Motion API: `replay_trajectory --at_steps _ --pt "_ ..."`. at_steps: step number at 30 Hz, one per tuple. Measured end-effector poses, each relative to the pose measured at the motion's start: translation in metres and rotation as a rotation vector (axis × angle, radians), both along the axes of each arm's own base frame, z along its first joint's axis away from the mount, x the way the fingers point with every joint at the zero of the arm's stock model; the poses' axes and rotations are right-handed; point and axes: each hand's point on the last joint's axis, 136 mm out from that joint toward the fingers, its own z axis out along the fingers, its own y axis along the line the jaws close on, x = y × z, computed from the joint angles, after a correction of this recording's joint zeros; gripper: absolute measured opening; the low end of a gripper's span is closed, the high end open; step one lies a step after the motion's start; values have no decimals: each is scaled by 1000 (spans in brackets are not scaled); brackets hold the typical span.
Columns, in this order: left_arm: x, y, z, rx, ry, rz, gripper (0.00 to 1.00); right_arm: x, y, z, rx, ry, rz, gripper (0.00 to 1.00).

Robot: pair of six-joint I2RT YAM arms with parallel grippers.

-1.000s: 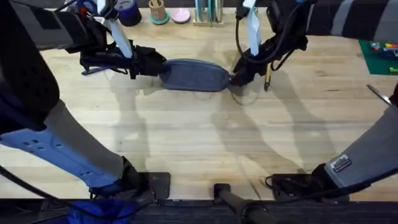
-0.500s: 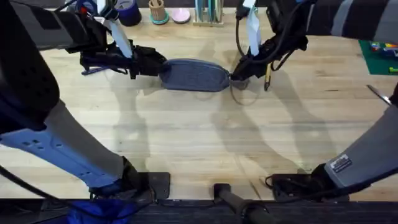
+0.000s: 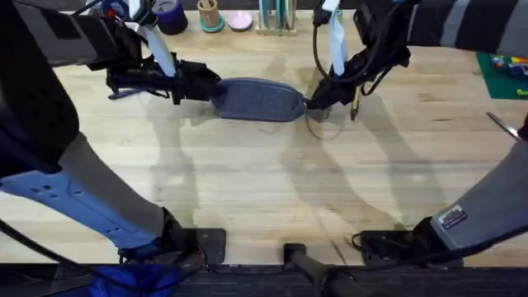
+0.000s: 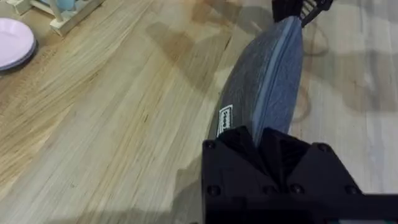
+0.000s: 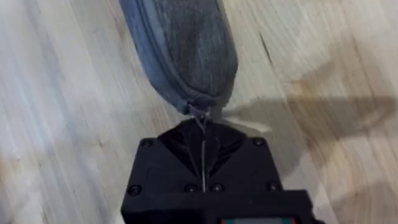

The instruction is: Unzip the bag, pick up the pens from the table one at a time and place them inside, then zip the bag closed.

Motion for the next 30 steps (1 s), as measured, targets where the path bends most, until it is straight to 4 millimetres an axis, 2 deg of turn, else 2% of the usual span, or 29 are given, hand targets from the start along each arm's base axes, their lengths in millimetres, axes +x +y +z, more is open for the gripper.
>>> replay_trajectory --at_steps 10,19,30 --pt "0 0 0 0 -1 0 41 2 0 36 18 -82 -7 29" --pt "0 0 0 1 -1 0 39 -7 3 44 42 -25 -33 29" --pt "1 0 0 1 -4 -1 39 -7 16 64 121 0 -36 30"
